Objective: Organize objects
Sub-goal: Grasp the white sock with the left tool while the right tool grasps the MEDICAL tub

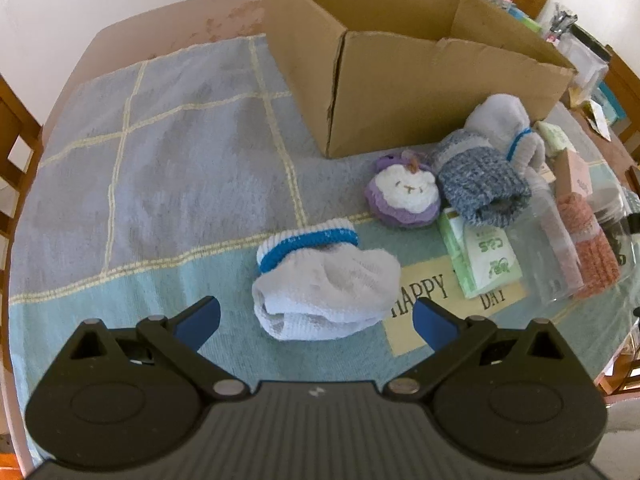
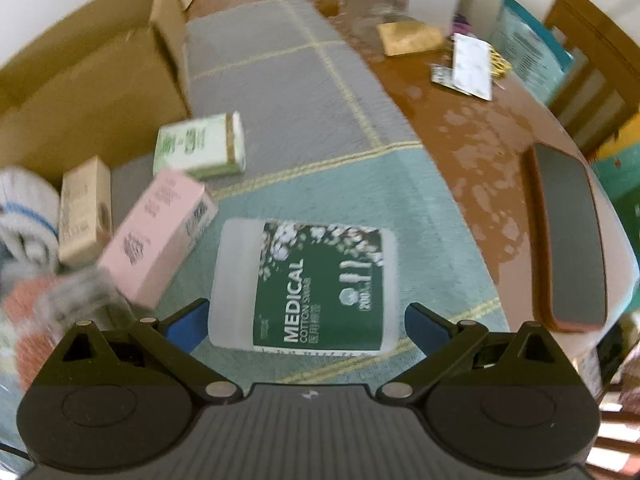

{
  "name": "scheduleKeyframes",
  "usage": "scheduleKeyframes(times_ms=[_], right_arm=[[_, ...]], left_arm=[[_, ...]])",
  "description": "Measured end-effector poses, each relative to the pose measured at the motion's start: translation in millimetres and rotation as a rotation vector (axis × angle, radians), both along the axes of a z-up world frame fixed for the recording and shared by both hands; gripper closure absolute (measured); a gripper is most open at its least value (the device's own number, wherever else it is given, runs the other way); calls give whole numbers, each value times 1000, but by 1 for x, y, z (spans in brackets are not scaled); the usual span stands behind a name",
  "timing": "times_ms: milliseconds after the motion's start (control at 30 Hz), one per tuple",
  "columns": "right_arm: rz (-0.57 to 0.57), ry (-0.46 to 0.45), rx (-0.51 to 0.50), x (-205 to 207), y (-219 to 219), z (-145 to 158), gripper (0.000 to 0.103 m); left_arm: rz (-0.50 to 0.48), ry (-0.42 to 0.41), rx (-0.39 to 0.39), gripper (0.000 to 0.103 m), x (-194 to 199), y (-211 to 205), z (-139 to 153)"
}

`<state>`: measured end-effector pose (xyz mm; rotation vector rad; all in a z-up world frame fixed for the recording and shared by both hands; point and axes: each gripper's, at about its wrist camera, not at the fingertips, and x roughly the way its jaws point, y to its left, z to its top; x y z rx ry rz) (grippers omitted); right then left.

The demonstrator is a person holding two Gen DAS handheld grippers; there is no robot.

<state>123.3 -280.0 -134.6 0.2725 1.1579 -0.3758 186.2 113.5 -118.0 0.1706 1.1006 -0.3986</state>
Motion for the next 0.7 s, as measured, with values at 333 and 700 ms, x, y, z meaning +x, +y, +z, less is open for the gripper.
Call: scheduleKeyframes(times_ms=[333, 700], right_arm=[[62, 0, -28, 0, -5, -5, 0], [63, -3, -31, 3, -7, -7, 0]], left_arm=[[25, 1, 36, 1, 3, -2, -17], [106, -48, 73, 4, 5, -26, -17]])
